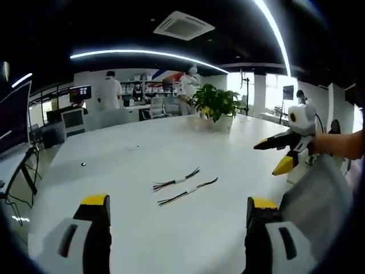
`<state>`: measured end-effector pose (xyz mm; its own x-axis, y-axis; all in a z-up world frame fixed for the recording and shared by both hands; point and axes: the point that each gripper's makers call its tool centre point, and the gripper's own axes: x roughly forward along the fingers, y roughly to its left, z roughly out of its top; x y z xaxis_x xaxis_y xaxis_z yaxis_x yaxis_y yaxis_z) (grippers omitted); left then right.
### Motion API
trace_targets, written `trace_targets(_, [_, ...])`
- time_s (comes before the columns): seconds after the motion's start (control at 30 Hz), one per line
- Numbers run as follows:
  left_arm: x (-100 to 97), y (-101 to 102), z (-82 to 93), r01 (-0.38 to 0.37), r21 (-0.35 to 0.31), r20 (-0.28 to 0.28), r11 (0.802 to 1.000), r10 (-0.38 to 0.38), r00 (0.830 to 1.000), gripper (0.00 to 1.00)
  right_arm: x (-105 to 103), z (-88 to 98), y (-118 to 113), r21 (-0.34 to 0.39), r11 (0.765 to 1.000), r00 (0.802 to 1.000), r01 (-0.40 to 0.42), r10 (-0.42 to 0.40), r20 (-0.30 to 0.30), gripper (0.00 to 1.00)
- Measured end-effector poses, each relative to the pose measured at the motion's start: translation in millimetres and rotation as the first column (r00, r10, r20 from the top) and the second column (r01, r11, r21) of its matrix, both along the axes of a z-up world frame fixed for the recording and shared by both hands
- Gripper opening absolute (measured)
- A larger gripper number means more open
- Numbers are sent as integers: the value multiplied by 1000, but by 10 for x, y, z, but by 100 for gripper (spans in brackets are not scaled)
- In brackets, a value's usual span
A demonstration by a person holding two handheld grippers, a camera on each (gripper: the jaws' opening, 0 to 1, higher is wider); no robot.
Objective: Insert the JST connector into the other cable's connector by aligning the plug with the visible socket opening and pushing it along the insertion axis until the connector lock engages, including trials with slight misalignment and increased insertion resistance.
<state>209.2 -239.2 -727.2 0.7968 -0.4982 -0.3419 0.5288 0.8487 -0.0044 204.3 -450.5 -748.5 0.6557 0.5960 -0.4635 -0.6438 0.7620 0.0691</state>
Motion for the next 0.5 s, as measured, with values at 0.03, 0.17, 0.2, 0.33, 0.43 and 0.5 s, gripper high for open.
trace_targets(0.03, [6, 9, -7, -10, -8, -5, 1000, 10, 1000, 99, 12, 4, 5, 8, 1000, 1000, 2, -2, 1, 89])
trace_targets(0.17, [22, 30, -30, -21, -5, -4, 1000, 21, 1000, 99, 49, 29, 22, 36, 999, 1000, 13, -13, 6, 88])
trace_targets(0.2, [25, 35, -37, -22, -2, -4, 1000, 22, 1000, 99, 59, 27, 22, 39, 999, 1000, 16, -16, 3, 87])
trace_targets(0.33, [33, 65, -77, -32, 5, -12, 999, 32, 999, 98, 74, 20, 51, 51, 999, 1000, 19, -19, 1, 87])
trace_targets(0.43, [48, 81, -106, -32, 20, -15, 999, 33, 999, 98, 76, -11, 59, 49, 999, 1000, 17, -17, -7, 86])
trace_targets(0.5, [54, 92, -120, -35, 26, -18, 999, 36, 999, 98, 75, -10, 58, 53, 998, 1000, 18, -17, -8, 86])
